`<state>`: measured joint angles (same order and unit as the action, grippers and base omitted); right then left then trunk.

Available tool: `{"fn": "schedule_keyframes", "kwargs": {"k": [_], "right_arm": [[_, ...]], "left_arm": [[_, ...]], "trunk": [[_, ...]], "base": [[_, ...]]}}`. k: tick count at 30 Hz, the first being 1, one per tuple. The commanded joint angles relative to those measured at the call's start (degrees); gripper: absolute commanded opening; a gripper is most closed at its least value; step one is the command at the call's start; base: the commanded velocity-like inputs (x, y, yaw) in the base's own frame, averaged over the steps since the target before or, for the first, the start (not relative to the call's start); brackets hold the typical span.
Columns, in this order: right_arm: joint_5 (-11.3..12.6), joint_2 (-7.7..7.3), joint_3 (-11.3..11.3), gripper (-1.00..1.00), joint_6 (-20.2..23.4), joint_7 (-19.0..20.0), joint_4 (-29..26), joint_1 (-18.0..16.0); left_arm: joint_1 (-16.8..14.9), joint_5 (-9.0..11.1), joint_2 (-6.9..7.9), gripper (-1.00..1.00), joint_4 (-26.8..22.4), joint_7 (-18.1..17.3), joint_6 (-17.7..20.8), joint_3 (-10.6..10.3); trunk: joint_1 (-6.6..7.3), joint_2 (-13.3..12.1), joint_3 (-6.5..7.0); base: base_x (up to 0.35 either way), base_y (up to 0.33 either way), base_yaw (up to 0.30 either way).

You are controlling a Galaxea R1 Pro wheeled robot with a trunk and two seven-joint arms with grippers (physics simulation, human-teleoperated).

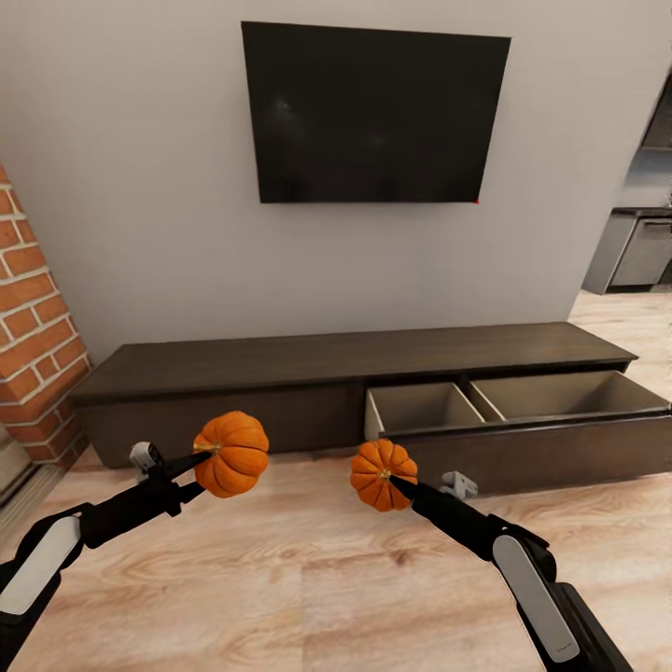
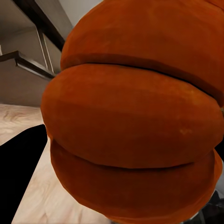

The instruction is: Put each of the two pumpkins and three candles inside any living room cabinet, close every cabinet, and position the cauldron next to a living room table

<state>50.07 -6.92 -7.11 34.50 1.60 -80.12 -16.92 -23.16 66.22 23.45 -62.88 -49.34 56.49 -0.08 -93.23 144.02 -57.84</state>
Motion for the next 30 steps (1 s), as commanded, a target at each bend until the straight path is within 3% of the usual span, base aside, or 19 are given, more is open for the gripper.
{"fn": "schedule_keyframes", "kwargs": {"k": [1, 24, 30], "right_arm": [[0.33, -0.03, -0.01, -1.0, 0.13, 0.24, -0.03, -0.04], [0.38, -0.1, 0.07, -1.0, 0.17, 0.32, -0.03, -0.04], [0.38, -0.1, 0.07, -1.0, 0.22, 0.28, -0.04, -0.04]], "left_arm": [[-0.04, 0.63, 0.02, -1.0, -0.05, -0.05, 0.46, 0.02], [-0.04, 0.4, -0.07, -1.0, -0.05, -0.01, 0.4, -0.01], [-0.04, 0.34, -0.02, -1.0, -0.07, -0.04, 0.38, 0.14]], "trunk": [[0.0, 0.03, -0.05], [0.0, 0.03, -0.05], [0.0, 0.03, -0.05]], "base": [[0.162, -0.295, -0.011], [0.158, -0.293, -0.001], [0.066, -0.097, 0.0]]}}
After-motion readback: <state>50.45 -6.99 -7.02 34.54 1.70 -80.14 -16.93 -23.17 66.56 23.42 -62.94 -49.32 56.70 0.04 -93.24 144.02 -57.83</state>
